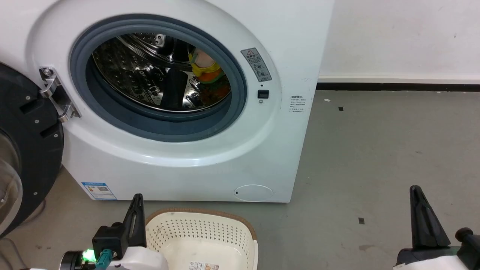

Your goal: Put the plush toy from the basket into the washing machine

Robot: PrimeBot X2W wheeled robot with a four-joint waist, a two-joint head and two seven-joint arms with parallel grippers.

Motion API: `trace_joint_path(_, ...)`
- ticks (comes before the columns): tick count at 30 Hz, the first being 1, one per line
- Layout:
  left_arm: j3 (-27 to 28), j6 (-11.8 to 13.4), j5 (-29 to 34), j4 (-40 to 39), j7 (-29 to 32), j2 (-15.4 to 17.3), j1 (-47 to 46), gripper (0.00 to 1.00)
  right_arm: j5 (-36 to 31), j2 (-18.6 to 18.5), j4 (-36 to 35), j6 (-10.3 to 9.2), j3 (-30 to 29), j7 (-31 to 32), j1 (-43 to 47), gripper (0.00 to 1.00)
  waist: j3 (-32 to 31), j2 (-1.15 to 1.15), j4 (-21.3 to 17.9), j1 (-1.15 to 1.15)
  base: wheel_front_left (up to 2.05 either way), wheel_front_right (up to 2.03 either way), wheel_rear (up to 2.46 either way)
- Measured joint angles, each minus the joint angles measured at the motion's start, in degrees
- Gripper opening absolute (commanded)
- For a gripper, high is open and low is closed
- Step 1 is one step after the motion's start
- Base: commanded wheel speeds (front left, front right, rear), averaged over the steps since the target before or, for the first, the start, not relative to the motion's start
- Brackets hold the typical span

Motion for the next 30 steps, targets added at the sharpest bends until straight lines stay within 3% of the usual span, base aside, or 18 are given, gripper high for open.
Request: trace_joint_path(30,0.0,-0.5,0.5,-2.7,3.3,-0.1,0.0,0.0,-2.4,0.0,0.6,0.0,1.3,3.4,-0.9,0.0,-0.2,0.0,-0.4,0.01,0.0,0.0,0.0)
